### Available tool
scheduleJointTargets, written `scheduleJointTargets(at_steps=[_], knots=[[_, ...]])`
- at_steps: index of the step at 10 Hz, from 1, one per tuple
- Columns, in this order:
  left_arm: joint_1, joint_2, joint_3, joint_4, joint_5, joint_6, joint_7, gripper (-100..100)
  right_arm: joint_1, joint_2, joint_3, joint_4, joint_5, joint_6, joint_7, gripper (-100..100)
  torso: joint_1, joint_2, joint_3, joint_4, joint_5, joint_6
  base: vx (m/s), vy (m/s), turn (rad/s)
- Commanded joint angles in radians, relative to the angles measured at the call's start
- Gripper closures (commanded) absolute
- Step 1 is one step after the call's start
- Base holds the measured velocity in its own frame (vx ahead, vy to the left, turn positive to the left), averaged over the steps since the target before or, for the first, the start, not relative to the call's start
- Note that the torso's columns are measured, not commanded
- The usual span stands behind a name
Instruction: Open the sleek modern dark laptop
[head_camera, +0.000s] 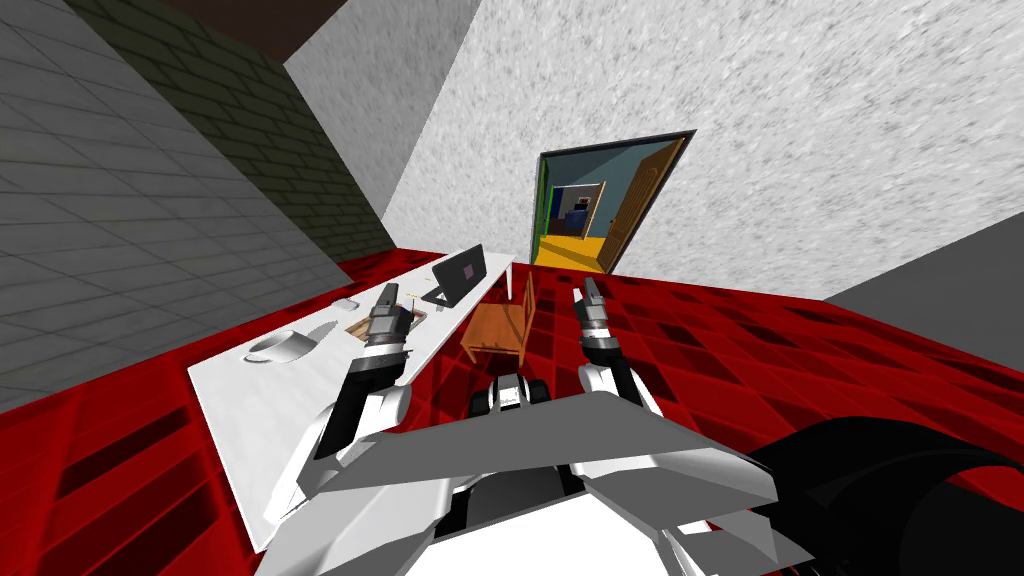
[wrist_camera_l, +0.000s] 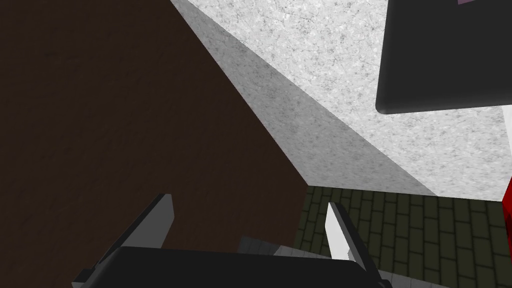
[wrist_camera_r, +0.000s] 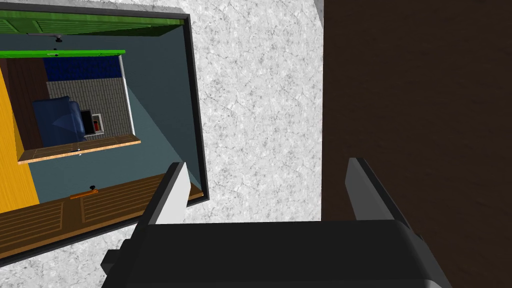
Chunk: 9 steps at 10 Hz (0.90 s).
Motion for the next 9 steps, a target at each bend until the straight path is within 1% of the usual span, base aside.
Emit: scheduleJointTargets(at_steps=[1,2,3,4,5,6,7,8,9], knots=[[-0.01,0.021,0.007,-0.01,0.003,0.061,0.008,-100,0.0,0.0,0.0,0.0,0.0,0.0,0.0,0,0.001,0.0,0.0,0.0,0.0,0.0,0.01,0.02,-0.042],[-0.019,0.033,0.012,-0.018,0.005,0.1,0.014,-100,0.0,0.0,0.0,0.0,0.0,0.0,0.0,0,0.001,0.0,0.0,0.0,0.0,0.0,0.013,0.015,-0.087],[-0.028,0.044,0.017,-0.026,0.007,0.126,0.02,-100,0.0,0.0,0.0,0.0,0.0,0.0,0.0,0,0.0,0.0,0.0,0.0,0.0,0.0,0.019,0.025,-0.122],[-0.028,0.044,0.017,-0.026,0.007,0.147,0.02,-100,0.0,0.0,0.0,0.0,0.0,0.0,0.0,0,0.001,-0.001,-0.001,0.0,0.0,0.0,0.015,0.021,-0.038],[-0.038,0.054,0.023,-0.034,0.009,0.179,0.026,-100,0.0,0.0,0.0,0.0,0.0,0.0,0.0,0,0.001,-0.001,0.0,0.0,0.0,0.0,0.014,0.016,-0.078],[-0.038,0.054,0.023,-0.034,0.009,0.193,0.026,-100,0.0,0.0,0.0,0.0,0.0,0.0,0.0,0,0.0,0.0,0.0,0.0,0.0,0.0,0.012,0.016,-0.051],[-0.048,0.064,0.029,-0.043,0.011,0.227,0.032,-100,0.0,0.0,0.0,0.0,0.0,0.0,0.0,0,0.0,0.0,0.0,0.0,0.0,0.0,0.013,0.021,-0.081],[-0.048,0.064,0.029,-0.043,0.011,0.24,0.032,-100,0.0,0.0,0.0,0.0,0.0,0.0,0.0,0,0.001,0.0,0.0,0.0,0.0,0.0,0.011,0.017,-0.052],[-0.058,0.073,0.034,-0.051,0.013,0.275,0.038,-100,0.0,0.0,0.0,0.0,0.0,0.0,0.0,0,0.0,0.0,0.0,0.0,0.0,0.0,0.016,0.017,-0.107]])
